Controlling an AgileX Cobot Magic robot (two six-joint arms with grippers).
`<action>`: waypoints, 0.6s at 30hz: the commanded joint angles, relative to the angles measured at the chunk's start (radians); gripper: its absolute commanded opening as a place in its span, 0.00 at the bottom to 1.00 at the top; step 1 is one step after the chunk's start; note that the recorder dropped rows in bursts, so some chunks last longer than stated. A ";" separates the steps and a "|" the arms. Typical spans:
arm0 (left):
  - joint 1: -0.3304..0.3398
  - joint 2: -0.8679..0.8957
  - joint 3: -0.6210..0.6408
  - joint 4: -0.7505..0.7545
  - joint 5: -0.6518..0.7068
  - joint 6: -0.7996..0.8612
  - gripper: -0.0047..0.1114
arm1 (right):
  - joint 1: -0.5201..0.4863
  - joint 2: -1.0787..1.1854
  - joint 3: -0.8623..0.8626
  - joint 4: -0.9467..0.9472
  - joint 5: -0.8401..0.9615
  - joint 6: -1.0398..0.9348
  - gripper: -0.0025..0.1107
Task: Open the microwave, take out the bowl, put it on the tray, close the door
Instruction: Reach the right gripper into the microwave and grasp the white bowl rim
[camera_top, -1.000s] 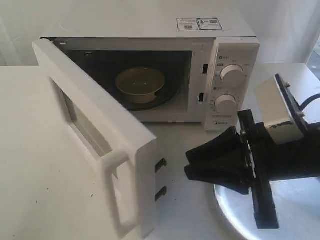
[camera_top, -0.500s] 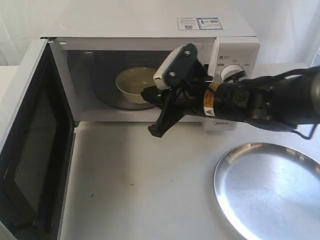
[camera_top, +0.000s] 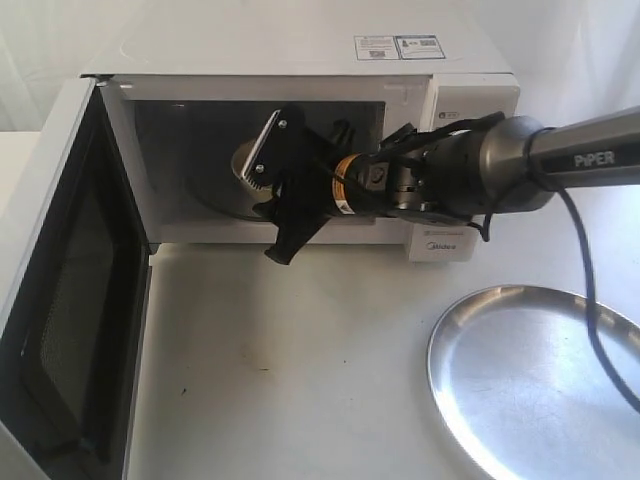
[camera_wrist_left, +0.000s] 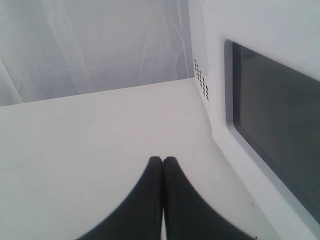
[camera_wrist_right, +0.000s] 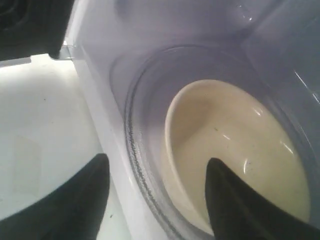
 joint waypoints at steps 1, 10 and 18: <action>-0.004 -0.002 -0.003 -0.008 -0.006 0.000 0.04 | 0.001 0.069 -0.076 -0.002 0.032 -0.014 0.50; -0.004 -0.002 -0.003 -0.008 -0.006 0.000 0.04 | 0.001 0.180 -0.200 -0.011 0.138 -0.014 0.31; -0.004 -0.002 -0.003 -0.008 -0.006 0.000 0.04 | 0.052 0.043 -0.129 -0.008 0.178 0.073 0.02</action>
